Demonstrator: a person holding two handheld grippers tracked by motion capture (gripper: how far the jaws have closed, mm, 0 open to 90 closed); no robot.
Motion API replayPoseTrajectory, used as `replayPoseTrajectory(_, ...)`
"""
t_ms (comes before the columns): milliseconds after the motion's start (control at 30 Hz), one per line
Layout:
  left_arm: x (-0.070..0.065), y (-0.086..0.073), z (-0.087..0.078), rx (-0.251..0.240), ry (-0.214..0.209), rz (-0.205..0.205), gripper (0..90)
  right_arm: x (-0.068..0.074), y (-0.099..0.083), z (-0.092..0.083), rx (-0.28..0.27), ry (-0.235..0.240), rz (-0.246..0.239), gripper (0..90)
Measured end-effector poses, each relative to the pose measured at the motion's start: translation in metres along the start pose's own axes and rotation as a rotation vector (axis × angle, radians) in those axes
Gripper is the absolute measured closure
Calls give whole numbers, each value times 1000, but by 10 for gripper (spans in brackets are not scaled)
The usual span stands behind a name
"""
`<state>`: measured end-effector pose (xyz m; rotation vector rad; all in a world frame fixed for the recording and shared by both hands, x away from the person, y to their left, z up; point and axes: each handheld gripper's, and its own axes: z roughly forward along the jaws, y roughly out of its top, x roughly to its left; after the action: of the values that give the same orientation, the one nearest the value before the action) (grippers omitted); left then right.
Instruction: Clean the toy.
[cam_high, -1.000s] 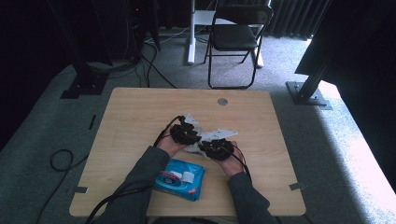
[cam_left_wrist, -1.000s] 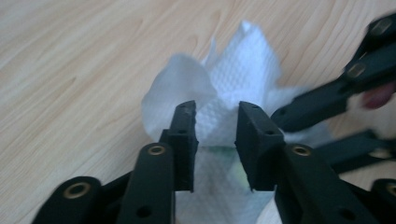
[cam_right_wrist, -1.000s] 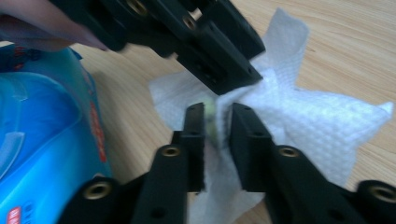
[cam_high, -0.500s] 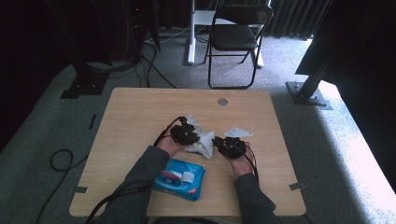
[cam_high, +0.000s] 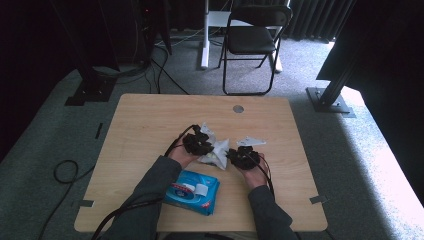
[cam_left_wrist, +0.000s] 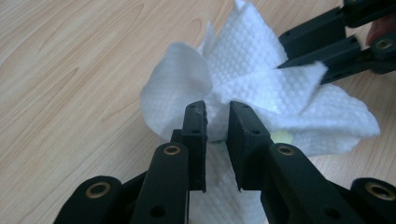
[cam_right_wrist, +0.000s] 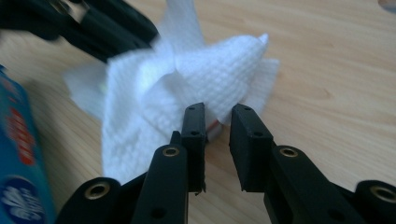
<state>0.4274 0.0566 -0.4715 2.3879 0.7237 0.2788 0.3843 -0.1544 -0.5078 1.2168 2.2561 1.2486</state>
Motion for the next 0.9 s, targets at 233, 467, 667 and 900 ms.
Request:
replayPoseTrajectory(233,0,1,0,5,3,0,750,7,4,-1,-38,25,-30,759)
replayPoseTrajectory(467,-1,5,-12,-52,5,-14,645,9,4,0,-34,26,-51,765)
replayPoseTrajectory(667,-8,11,-15,-71,-46,30,577,9,4,2,-34,27,-51,782)
replayPoseTrajectory(900,-9,7,-2,-13,-29,43,597,9,4,1,-31,29,-62,794)
